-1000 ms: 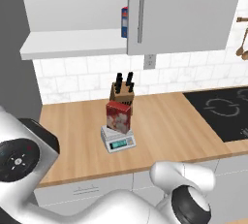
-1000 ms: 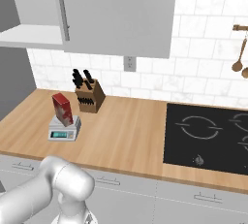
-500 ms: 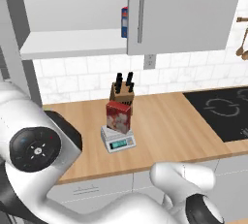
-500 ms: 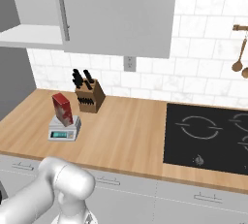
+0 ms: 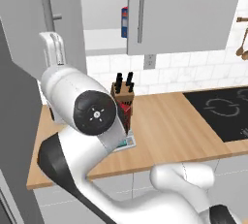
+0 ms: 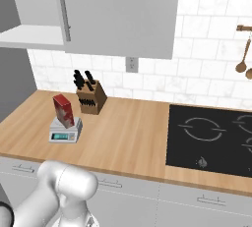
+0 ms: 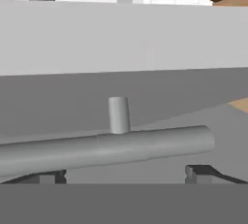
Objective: Pick the cereal and place it on the digital scale for weighing, and close the cabinet.
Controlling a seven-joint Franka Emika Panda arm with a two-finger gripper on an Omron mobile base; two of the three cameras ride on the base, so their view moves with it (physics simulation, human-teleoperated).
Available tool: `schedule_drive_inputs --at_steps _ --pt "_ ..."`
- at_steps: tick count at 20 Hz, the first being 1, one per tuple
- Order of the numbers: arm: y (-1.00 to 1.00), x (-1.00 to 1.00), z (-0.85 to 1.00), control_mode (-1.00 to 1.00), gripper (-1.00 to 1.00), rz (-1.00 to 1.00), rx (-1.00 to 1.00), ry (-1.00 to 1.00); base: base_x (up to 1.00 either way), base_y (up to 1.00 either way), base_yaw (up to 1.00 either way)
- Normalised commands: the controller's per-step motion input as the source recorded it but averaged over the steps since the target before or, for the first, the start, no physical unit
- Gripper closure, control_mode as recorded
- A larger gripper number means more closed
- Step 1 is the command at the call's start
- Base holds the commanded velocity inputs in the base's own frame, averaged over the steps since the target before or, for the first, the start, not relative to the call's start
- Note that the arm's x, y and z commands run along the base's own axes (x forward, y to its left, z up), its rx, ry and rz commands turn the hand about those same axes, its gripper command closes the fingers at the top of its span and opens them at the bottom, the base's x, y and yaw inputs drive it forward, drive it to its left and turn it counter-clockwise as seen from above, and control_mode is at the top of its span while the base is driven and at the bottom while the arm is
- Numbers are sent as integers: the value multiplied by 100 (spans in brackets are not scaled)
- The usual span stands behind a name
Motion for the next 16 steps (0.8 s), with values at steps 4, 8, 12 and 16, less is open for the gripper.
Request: schedule_drive_inputs --at_steps 4,8,12,16 --pt "-84 95 0 -100 -100 -11 0 4 0 0 0" --pt "-77 96 3 -100 -100 -12 0 1 0 0 0" --pt "-42 100 0 -100 -100 -9 0 0 0 0 0" --pt "-2 100 3 -100 -100 -6 -2 0 0 0 0"
